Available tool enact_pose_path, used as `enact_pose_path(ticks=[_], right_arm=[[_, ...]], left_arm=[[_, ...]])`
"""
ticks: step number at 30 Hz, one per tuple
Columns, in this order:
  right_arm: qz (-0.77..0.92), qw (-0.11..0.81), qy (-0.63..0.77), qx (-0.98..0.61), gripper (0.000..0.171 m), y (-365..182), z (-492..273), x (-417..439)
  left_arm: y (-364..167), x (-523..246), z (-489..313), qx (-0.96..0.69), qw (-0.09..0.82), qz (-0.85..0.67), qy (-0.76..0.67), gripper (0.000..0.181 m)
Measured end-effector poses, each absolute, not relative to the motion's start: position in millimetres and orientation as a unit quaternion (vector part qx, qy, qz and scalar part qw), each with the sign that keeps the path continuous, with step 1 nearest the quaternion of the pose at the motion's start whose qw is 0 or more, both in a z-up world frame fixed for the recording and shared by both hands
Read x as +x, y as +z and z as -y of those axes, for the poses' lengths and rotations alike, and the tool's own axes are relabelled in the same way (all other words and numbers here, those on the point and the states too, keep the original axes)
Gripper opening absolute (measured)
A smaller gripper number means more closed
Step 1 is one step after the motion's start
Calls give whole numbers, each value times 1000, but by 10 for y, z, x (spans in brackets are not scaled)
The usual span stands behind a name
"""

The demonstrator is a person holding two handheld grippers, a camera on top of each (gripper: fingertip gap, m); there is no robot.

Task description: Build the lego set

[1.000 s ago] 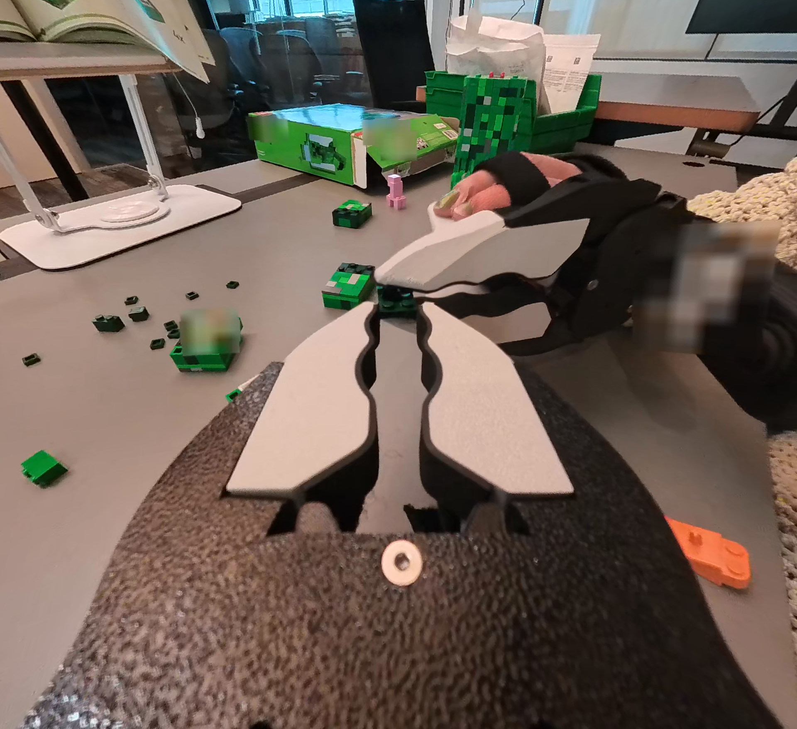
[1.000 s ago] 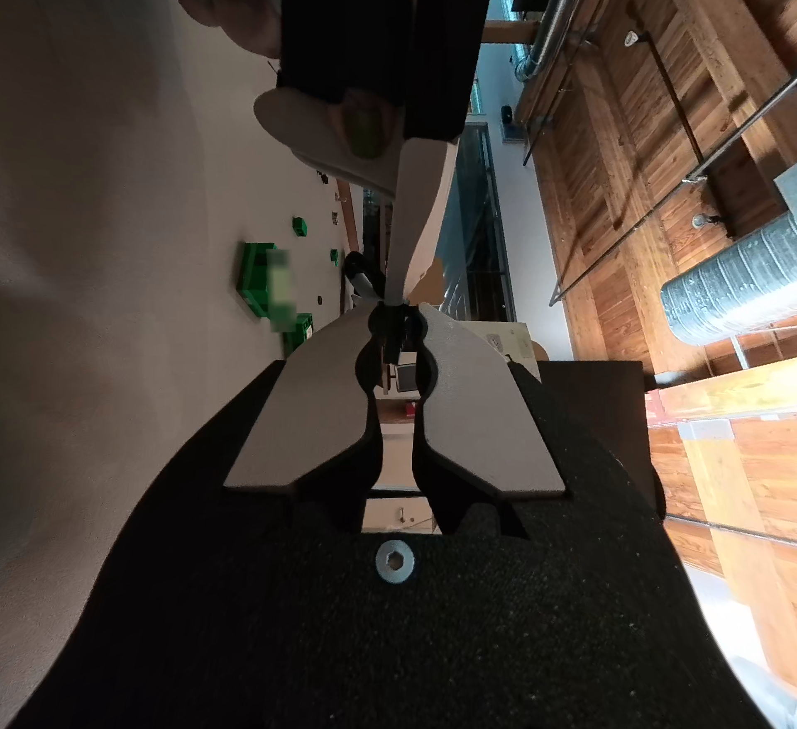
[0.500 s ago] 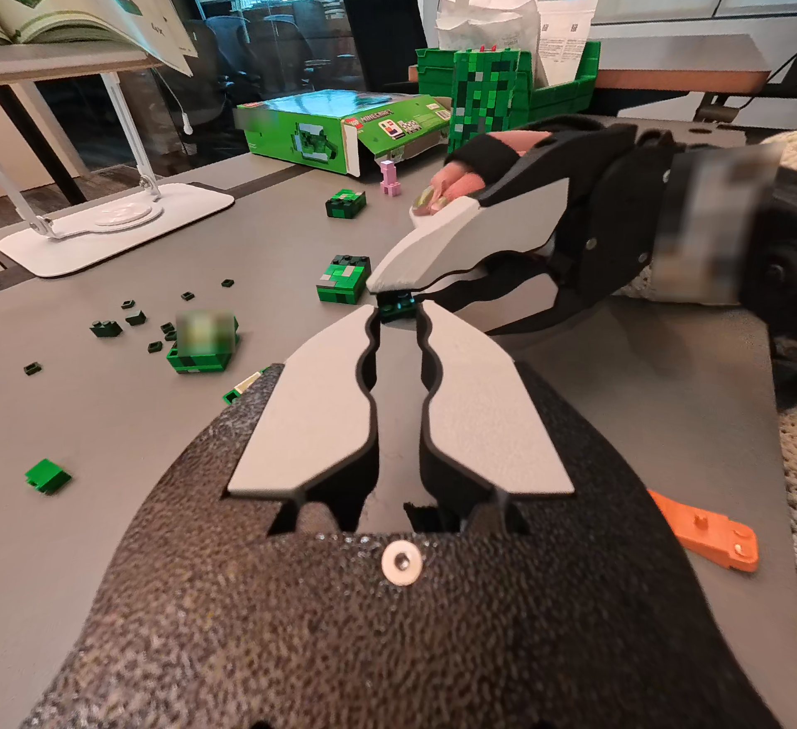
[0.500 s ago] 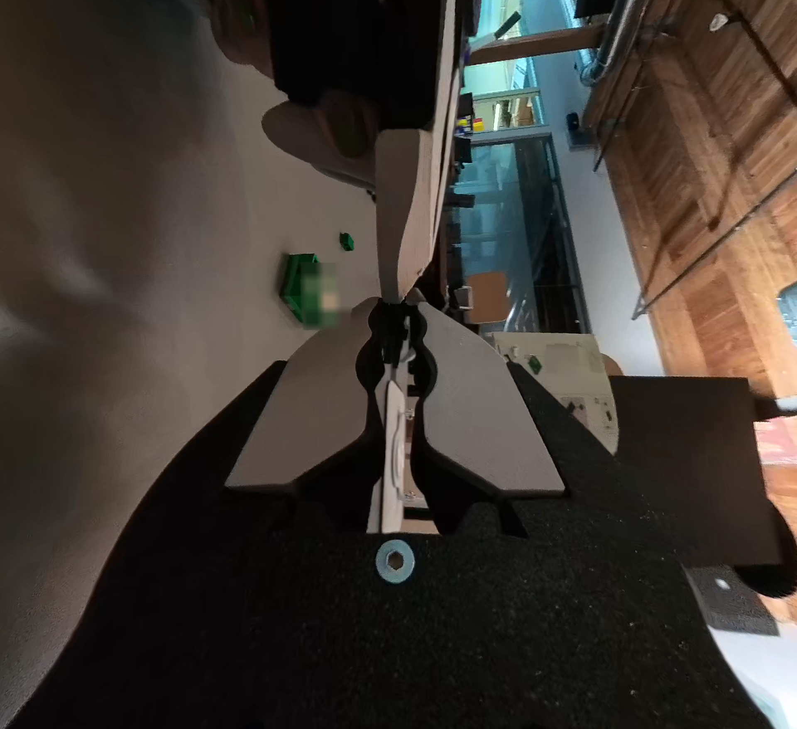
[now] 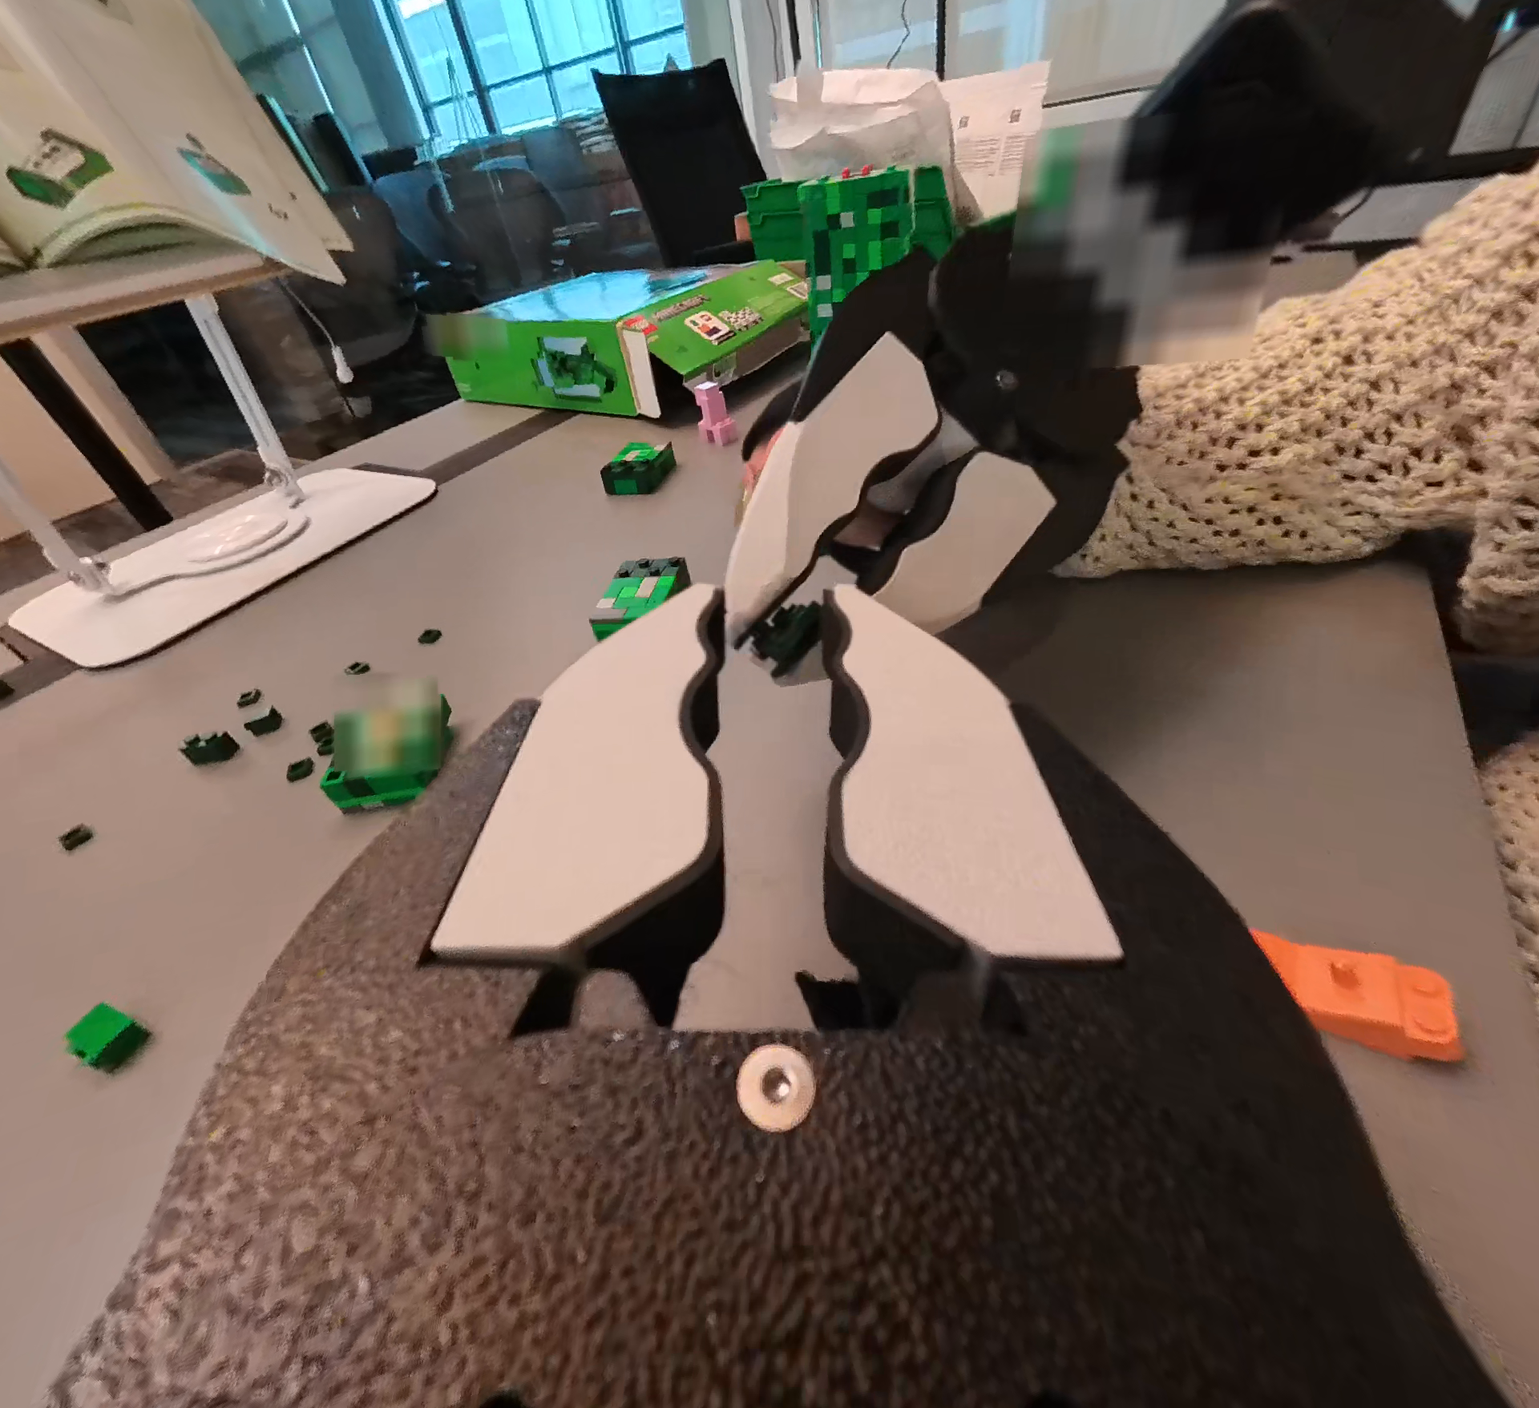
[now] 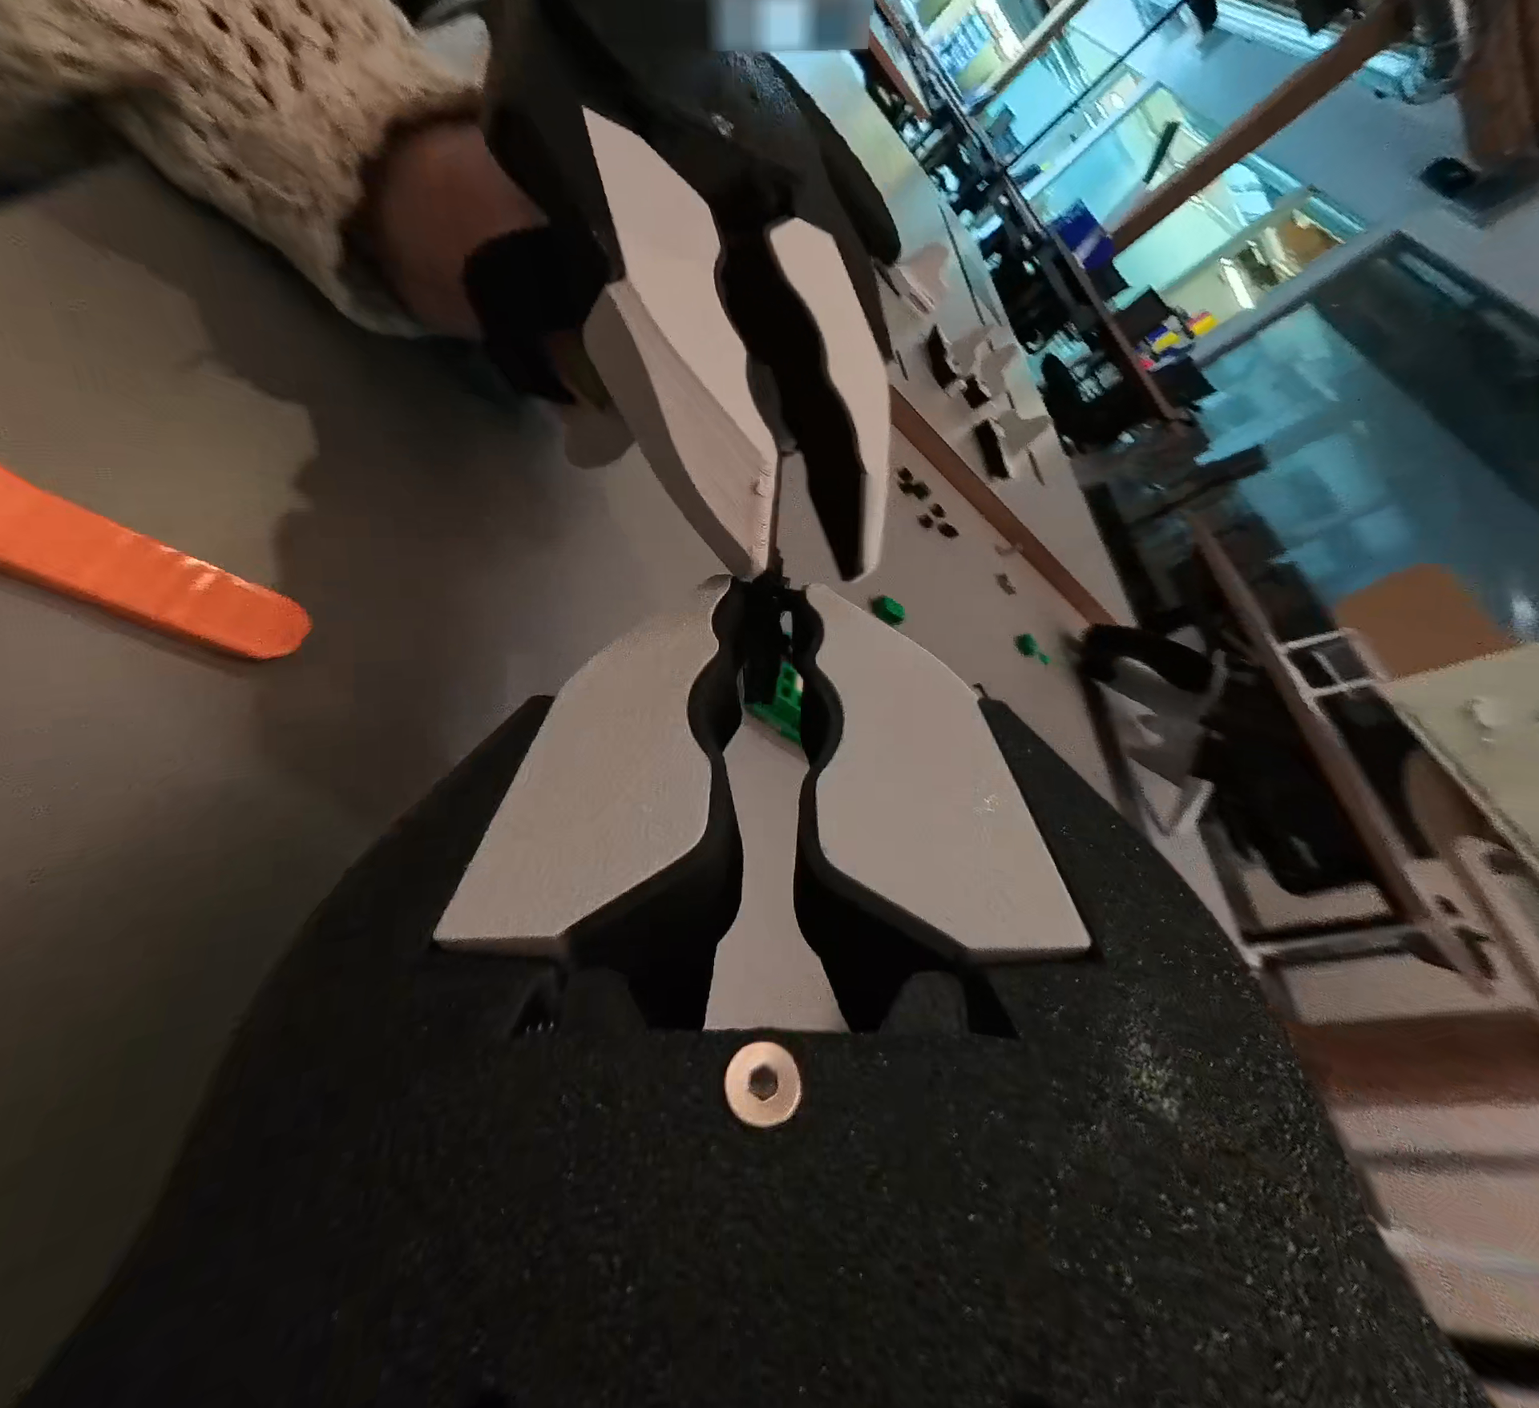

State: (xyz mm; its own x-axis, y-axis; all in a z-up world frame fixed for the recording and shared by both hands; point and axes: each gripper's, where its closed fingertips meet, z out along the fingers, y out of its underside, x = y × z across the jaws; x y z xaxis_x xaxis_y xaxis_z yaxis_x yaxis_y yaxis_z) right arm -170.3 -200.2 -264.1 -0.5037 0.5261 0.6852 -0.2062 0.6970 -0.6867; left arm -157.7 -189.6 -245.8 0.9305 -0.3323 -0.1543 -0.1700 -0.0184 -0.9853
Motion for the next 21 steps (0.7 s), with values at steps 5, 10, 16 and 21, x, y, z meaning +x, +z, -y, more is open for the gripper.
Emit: enact_pose_path(ticks=[5, 10, 16, 21], right_arm=[[760, 436, 471, -101, 9, -2502, 2017, -1546], [760, 407, 499, -92, 9, -2454, 2036, -1445], [775, 398, 486, -76, 9, -2522, 2091, -1406], [779, 395, 482, -73, 9, -2529, 2081, -1383]], left_arm=[[-2447, -1508, 1992, -693, 682, -227, -55, 28], [-2427, -1377, 2035, -670, 688, -277, -30, 21], [-2418, -1283, 2040, -653, 693, -305, 6, 15], [-2426, -1284, 2039, -656, 691, -302, -4, 15]])
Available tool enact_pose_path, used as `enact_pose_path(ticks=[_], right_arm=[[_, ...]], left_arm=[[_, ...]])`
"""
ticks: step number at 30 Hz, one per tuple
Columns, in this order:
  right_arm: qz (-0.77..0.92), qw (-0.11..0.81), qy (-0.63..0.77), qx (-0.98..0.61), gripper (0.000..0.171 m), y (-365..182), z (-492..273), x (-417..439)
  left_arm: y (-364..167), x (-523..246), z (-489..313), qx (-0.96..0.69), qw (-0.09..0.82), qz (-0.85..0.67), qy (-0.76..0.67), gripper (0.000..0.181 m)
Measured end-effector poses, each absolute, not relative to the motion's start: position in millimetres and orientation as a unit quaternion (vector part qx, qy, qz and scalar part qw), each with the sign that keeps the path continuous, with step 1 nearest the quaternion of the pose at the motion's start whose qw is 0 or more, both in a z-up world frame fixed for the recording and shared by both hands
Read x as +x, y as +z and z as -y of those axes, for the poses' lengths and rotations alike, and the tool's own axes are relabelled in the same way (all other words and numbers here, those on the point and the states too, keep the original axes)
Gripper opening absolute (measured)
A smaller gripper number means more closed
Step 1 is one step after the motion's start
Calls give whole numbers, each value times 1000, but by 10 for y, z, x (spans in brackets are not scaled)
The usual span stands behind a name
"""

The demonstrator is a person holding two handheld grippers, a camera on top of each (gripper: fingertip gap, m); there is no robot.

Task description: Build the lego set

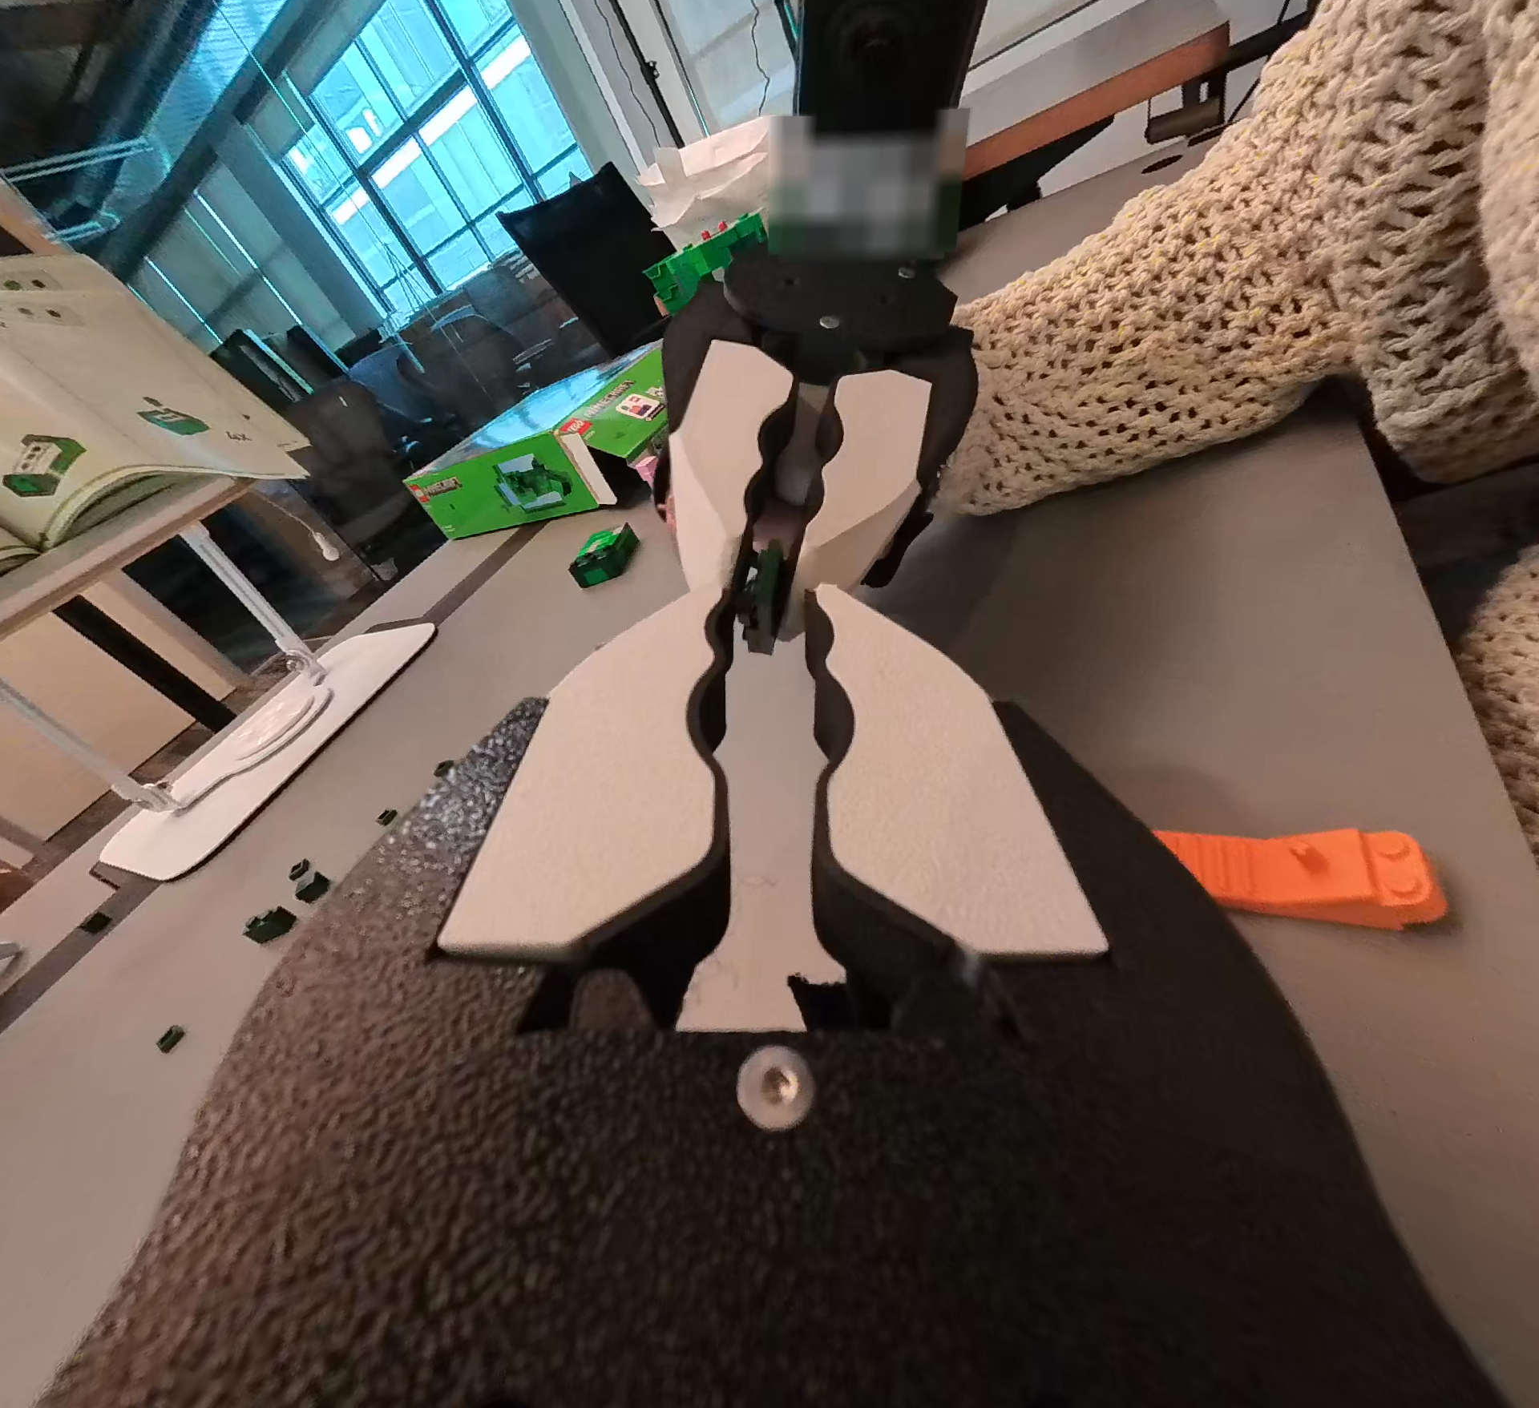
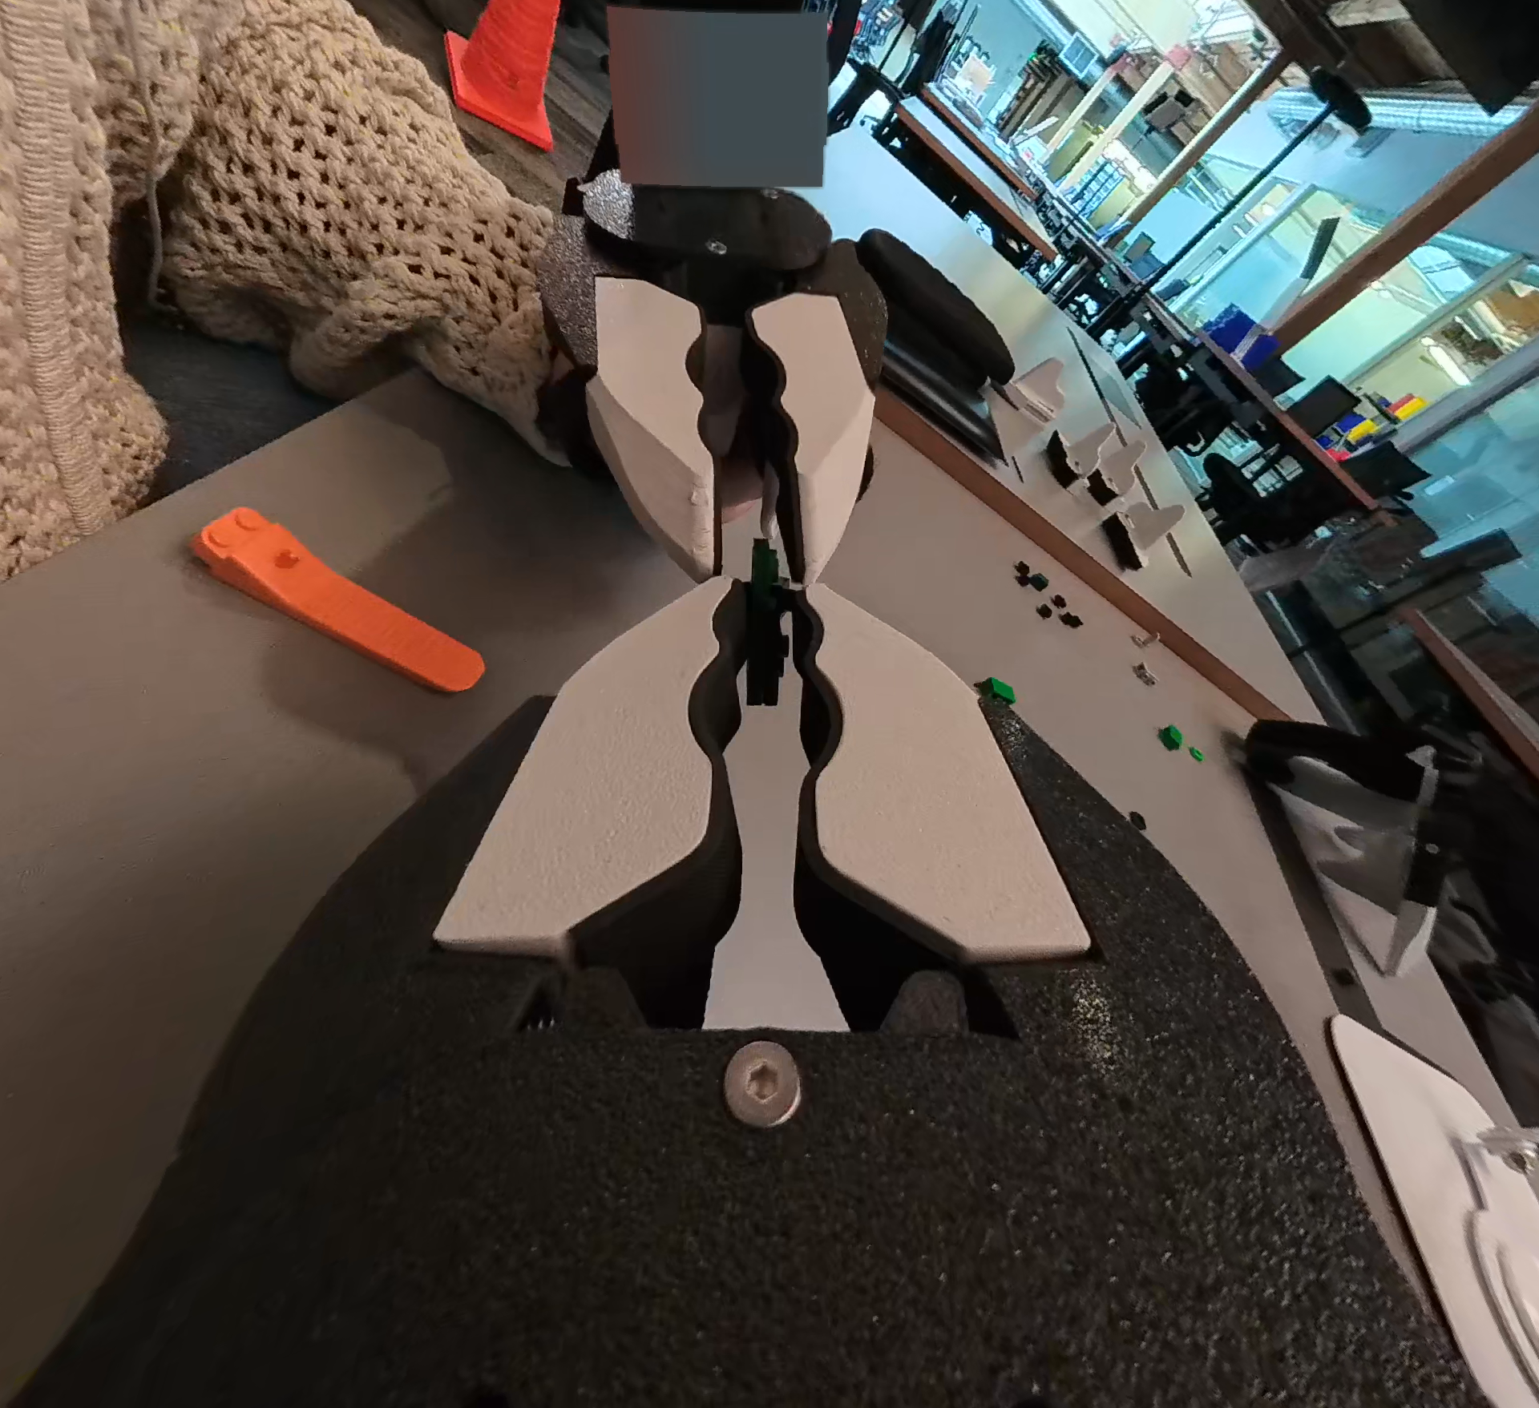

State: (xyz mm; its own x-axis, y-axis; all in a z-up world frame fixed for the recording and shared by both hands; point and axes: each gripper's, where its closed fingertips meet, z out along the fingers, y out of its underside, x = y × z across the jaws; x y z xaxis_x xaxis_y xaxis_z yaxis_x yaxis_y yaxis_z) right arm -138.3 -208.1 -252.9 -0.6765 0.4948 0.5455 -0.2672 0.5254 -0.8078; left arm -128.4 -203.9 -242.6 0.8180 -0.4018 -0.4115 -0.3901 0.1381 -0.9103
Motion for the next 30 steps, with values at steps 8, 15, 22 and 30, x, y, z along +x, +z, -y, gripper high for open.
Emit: enact_pose_path(ticks=[8, 15, 22, 30], right_arm=[[779, 392, 484, -75, 9, -2533, 2082, -1365], [782, 380, 487, -78, 9, -2526, 2101, -1346], [785, 415, 452, -89, 9, -2519, 2044, -1434], [761, 607, 217, -68, 9, -2534, 1807, -1741]], left_arm=[[-2427, -1273, 2054, -656, 692, -301, -17, 14], [-2401, -1272, 2076, -652, 697, -297, -31, 12], [-2375, -1333, 2043, -661, 700, -267, -35, 11], [-2467, -1571, 1855, -724, 673, -128, -83, 32]])
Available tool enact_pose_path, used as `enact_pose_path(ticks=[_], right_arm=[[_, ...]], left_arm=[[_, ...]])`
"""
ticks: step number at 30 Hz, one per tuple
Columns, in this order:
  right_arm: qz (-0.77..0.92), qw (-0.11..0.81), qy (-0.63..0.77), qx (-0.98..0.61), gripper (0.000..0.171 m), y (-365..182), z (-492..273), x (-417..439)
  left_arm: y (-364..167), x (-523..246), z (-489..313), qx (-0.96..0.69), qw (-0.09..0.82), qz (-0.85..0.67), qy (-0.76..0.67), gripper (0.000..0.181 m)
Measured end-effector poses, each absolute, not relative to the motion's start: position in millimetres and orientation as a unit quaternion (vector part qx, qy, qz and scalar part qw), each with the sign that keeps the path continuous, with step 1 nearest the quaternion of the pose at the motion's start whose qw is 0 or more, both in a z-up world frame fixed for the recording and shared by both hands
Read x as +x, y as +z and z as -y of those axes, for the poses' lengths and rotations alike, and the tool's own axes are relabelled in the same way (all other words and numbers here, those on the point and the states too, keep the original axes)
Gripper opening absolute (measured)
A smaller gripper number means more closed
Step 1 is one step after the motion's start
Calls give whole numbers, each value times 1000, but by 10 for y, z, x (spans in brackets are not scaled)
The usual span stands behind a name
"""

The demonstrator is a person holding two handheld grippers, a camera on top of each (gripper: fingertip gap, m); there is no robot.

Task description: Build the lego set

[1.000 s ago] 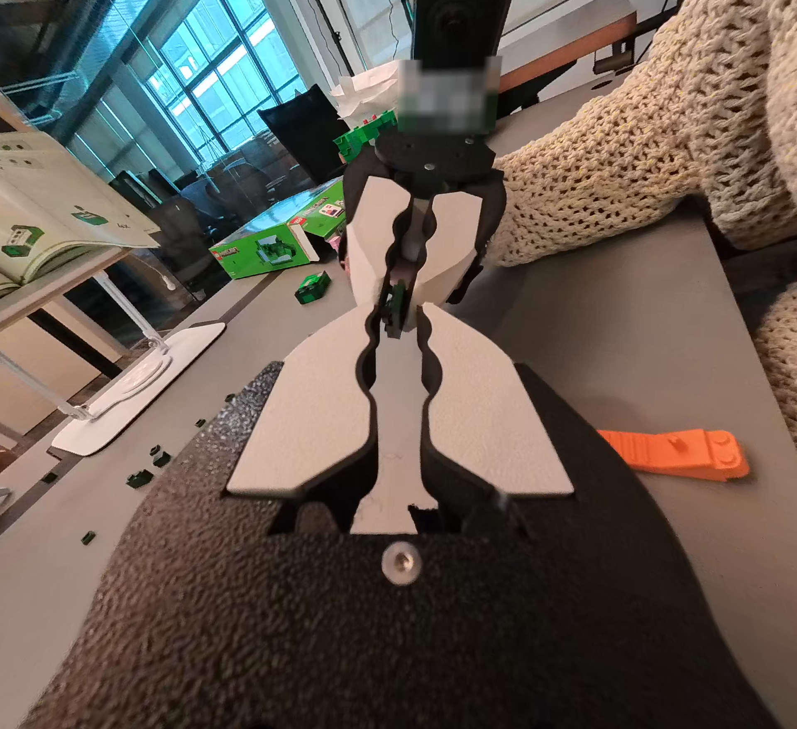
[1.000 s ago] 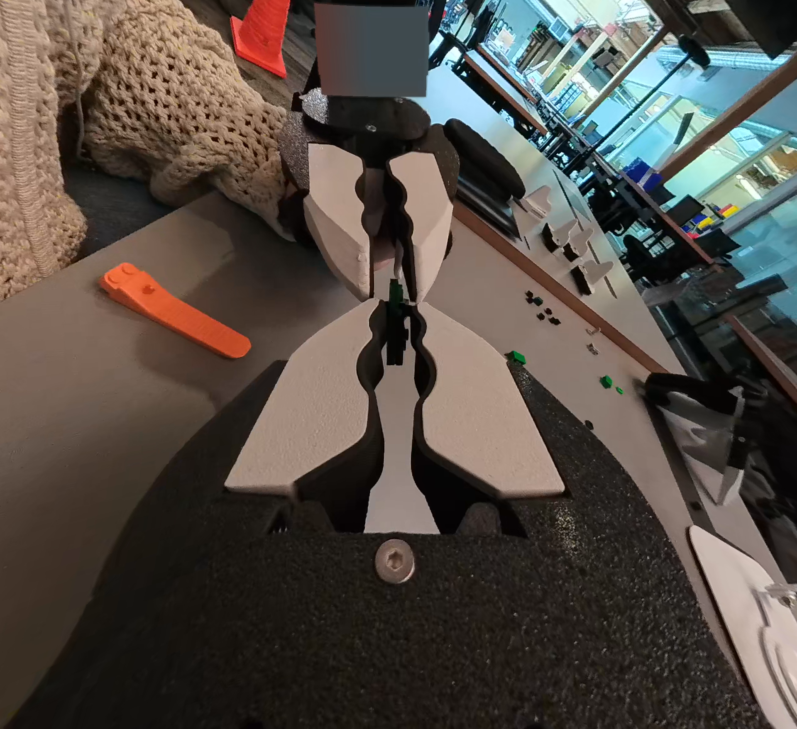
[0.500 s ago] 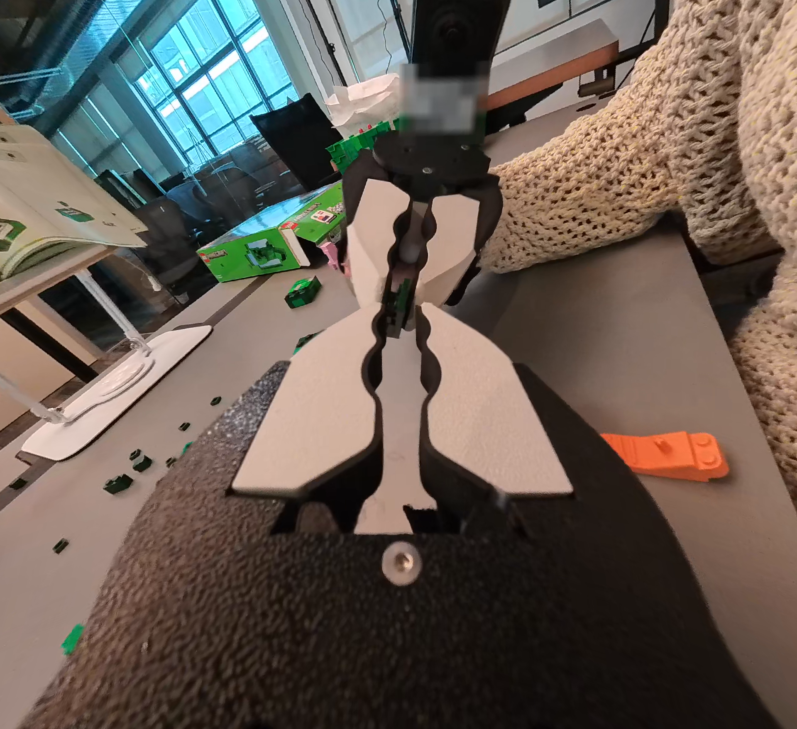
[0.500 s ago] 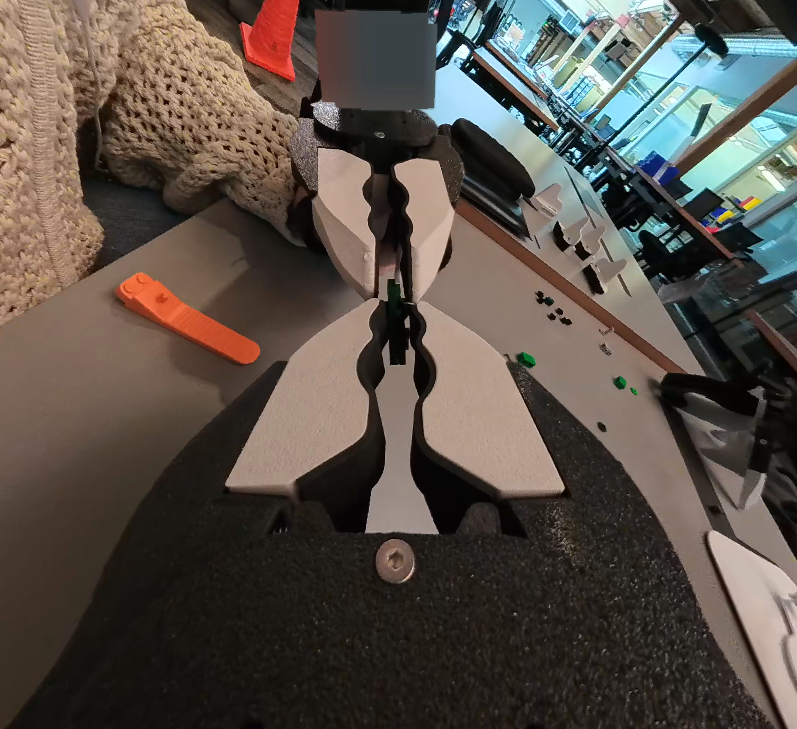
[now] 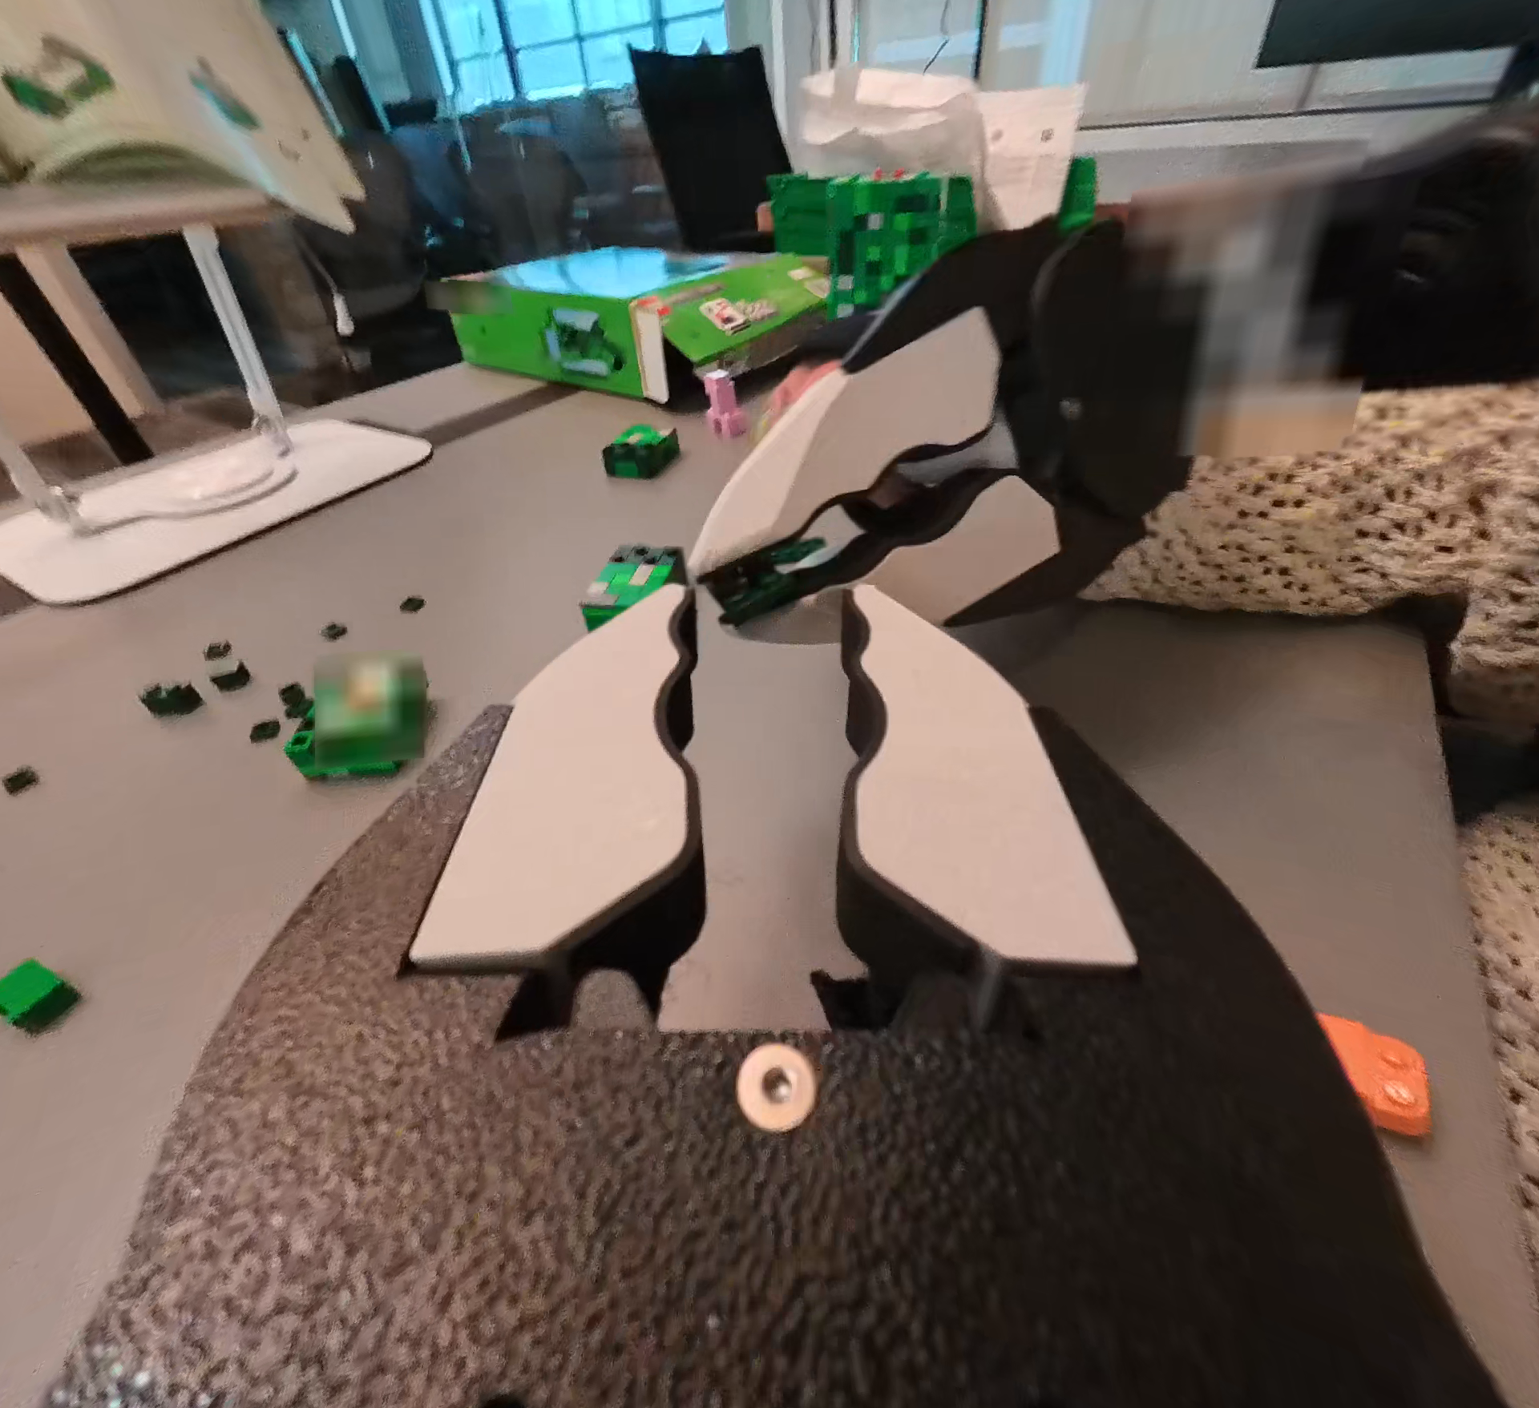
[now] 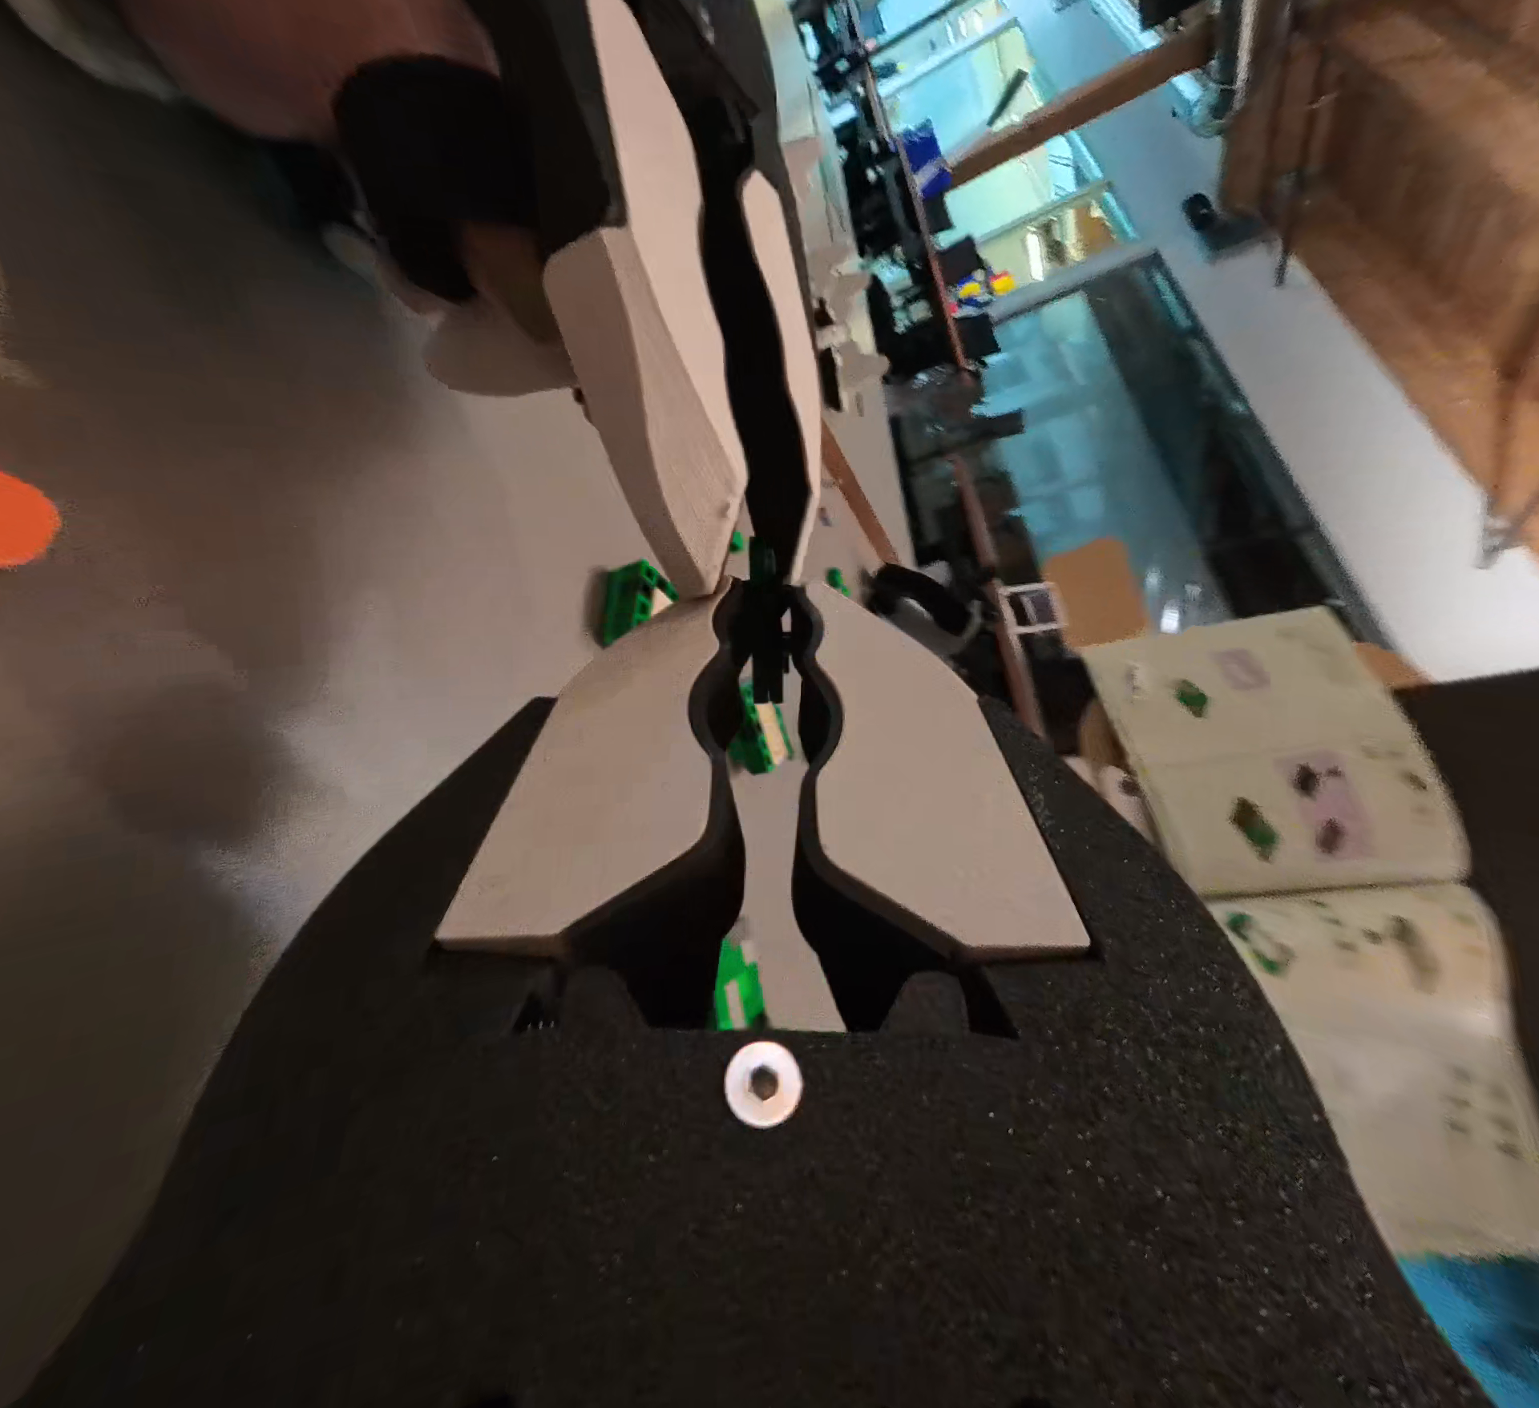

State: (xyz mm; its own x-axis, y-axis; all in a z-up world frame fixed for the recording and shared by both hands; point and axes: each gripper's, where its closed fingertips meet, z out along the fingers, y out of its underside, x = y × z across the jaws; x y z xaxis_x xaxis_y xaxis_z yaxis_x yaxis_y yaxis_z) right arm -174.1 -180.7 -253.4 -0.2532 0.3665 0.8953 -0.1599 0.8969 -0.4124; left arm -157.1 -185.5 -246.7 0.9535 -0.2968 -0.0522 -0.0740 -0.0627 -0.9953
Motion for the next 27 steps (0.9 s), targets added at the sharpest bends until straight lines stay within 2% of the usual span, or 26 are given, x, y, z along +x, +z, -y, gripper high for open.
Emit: enact_pose_path(ticks=[8, 15, 27], right_arm=[[738, 668, 95, -20, 9, -2495, 1748, -1800], [725, 687, 55, 12, 9, -2465, 1795, -1810], [697, 716, -2, 43, 9, -2425, 1832, -1844]], left_arm=[[-2498, -1621, 1830, -735, 665, -111, -68, 23], [-2425, -1655, 1866, -720, 683, -103, -71, 16], [-2457, -1674, 1852, -728, 675, -97, -63, 18]])
